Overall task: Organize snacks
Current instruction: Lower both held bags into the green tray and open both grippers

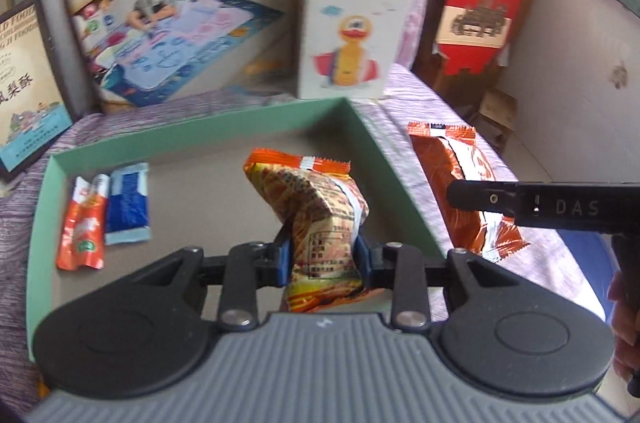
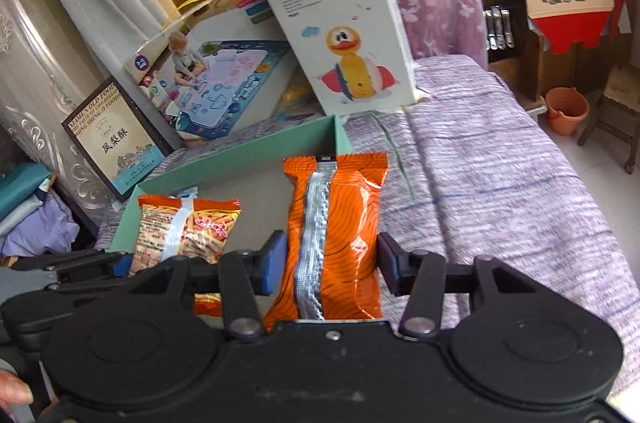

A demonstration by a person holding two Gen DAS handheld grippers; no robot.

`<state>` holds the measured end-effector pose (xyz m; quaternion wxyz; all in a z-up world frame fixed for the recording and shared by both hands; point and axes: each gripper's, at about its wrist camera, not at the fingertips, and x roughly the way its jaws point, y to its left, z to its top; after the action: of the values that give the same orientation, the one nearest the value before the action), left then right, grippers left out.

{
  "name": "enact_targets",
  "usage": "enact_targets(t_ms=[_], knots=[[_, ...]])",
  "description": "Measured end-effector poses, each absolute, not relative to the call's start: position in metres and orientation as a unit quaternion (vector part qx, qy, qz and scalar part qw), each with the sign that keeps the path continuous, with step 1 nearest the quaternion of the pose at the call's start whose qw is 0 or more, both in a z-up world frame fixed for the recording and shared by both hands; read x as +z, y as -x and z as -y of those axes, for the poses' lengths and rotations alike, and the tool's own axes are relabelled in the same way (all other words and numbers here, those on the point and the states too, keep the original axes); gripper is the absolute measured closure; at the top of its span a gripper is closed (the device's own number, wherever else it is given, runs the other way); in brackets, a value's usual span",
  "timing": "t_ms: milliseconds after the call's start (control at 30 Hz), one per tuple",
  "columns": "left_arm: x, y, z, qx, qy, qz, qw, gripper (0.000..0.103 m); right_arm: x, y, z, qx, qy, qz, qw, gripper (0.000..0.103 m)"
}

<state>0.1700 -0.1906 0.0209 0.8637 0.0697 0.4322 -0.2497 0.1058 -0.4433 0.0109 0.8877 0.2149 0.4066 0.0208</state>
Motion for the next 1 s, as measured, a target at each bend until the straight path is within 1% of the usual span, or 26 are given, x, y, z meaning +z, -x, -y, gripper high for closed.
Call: enact_targets(t_ms=[300, 533, 567, 633, 667, 700, 733, 833, 867, 900, 967, 1000], knots=[[-0.015, -0.244, 0.178, -0.213, -0.039, -0.463, 0.86, 0.071, -0.019, -0.215, 0.399, 0.024, -0.184, -0.455, 0.871, 0.055], [-0.035, -0.274, 0.194, -0.219, -0.026, -0.469, 0.855, 0.071, -0.038, -0.25, 0.392, 0.021, -0.172, -0.465, 0.868, 0.054], [-0.037, -0.278, 0.196, -0.219, -0.021, -0.47, 0.855, 0.071, -0.038, -0.253, 0.392, 0.024, -0.172, -0.464, 0.869, 0.053], [-0.041, -0.285, 0.199, -0.217, -0.011, -0.47, 0.855, 0.064, -0.039, -0.258, 0.393, 0.028, -0.178, -0.458, 0.87, 0.051], [-0.043, -0.287, 0.201, -0.21, -0.013, -0.472, 0.856, 0.041, -0.038, -0.26, 0.393, 0.027, -0.182, -0.456, 0.871, 0.04], [-0.044, -0.289, 0.203, -0.197, -0.019, -0.473, 0.859, 0.021, -0.037, -0.258, 0.393, 0.025, -0.185, -0.451, 0.873, 0.026], [-0.044, -0.289, 0.203, -0.184, -0.027, -0.469, 0.863, 0.017, -0.036, -0.256, 0.393, 0.025, -0.186, -0.446, 0.875, 0.022], [-0.042, -0.283, 0.201, -0.185, -0.034, -0.467, 0.864, 0.013, -0.03, -0.246, 0.395, 0.035, -0.189, -0.441, 0.877, 0.021], [-0.04, -0.281, 0.2, -0.185, -0.035, -0.467, 0.864, 0.01, -0.028, -0.242, 0.396, 0.035, -0.189, -0.44, 0.877, 0.018], [-0.039, -0.277, 0.198, -0.183, -0.039, -0.466, 0.865, 0.008, -0.026, -0.239, 0.396, 0.036, -0.19, -0.438, 0.878, 0.011], [-0.035, -0.269, 0.194, -0.18, -0.043, -0.463, 0.867, 0.004, -0.019, -0.227, 0.398, 0.037, -0.188, -0.433, 0.881, 0.008], [-0.033, -0.265, 0.191, -0.18, -0.042, -0.463, 0.867, 0.004, -0.016, -0.222, 0.397, 0.037, -0.186, -0.432, 0.882, 0.008]])
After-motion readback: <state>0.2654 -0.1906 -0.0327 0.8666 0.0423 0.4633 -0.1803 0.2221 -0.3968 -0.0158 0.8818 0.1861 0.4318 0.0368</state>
